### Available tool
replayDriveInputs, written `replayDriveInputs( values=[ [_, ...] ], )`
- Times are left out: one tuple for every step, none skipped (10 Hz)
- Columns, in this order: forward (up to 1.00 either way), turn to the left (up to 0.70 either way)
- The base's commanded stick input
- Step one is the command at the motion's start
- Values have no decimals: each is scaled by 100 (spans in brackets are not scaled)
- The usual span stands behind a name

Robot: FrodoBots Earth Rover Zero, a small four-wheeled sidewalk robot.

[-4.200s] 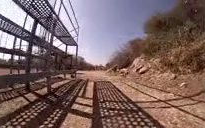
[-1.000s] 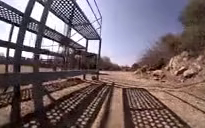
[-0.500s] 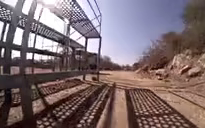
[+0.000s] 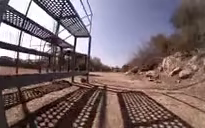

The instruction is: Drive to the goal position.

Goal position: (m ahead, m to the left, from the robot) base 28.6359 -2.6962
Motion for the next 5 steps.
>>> replayDriveInputs(
  values=[
    [50,0],
    [50,0],
    [50,0],
    [50,0],
    [50,0]
  ],
)
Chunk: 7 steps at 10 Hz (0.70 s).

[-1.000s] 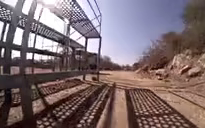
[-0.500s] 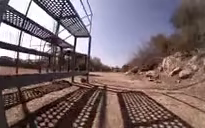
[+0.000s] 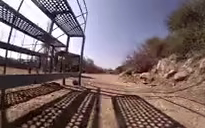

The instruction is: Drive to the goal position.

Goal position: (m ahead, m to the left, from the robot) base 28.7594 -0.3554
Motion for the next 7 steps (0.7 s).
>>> replayDriveInputs(
  values=[
    [50,0],
    [50,0],
    [50,0],
    [50,0],
    [50,0],
    [50,0],
    [50,0]
  ],
)
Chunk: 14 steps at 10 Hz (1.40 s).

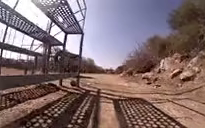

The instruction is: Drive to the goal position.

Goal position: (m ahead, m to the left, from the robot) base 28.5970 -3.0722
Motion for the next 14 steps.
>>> replayDriveInputs(
  values=[
    [50,0],
    [50,0],
    [50,0],
    [50,0],
    [50,0],
    [50,0],
    [50,0],
    [50,0],
    [50,0],
    [50,0],
    [50,0],
    [50,0],
    [50,-9],
    [50,-50]
  ],
)
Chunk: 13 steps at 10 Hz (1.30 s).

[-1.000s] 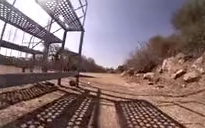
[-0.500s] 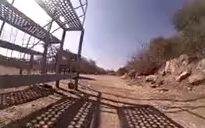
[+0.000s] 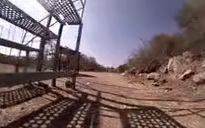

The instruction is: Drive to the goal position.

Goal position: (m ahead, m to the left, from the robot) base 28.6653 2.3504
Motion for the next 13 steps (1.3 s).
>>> replayDriveInputs(
  values=[
    [50,-50],
    [50,-45],
    [50,0],
    [50,0],
    [50,0],
    [50,0],
    [50,0],
    [50,0],
    [50,0],
    [50,0],
    [50,0],
    [50,0],
    [50,0]
  ],
)
